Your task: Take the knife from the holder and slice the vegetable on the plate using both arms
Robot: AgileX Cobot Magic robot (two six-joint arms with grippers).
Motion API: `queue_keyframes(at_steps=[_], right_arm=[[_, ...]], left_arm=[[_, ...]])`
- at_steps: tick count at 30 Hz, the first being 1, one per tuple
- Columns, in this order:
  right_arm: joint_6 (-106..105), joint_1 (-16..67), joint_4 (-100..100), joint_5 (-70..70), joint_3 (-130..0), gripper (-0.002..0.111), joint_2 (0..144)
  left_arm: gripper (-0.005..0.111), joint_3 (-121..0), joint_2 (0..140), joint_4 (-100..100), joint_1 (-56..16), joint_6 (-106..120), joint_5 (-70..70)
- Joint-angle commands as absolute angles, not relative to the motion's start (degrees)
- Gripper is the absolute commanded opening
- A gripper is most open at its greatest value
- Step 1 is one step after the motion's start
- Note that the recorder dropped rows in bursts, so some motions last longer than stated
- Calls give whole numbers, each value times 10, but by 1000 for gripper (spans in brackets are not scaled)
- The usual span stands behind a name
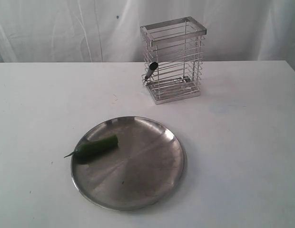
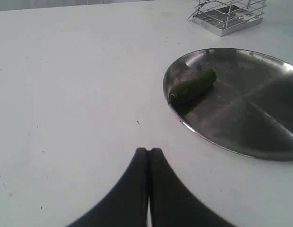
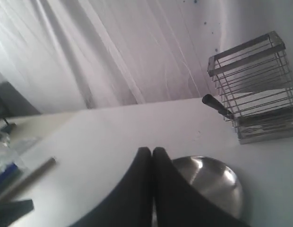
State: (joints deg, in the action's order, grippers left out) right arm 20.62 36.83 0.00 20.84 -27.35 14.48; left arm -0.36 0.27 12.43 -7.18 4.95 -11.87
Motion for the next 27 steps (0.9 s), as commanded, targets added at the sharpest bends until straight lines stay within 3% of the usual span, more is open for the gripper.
queue_keyframes(at_steps=[1, 10, 18, 27], right_arm=[[82, 373, 0, 317, -392, 0, 282], [64, 373, 25, 348, -479, 4, 501], [66, 373, 227, 247, -484, 52, 651], [166, 366, 234, 75, -570, 54, 783]], left_arm=[[0, 0, 0, 128, -70, 50, -122], [0, 0, 0, 128, -70, 50, -122], [0, 0, 0, 128, -70, 50, -122], [0, 0, 0, 128, -70, 50, -122]])
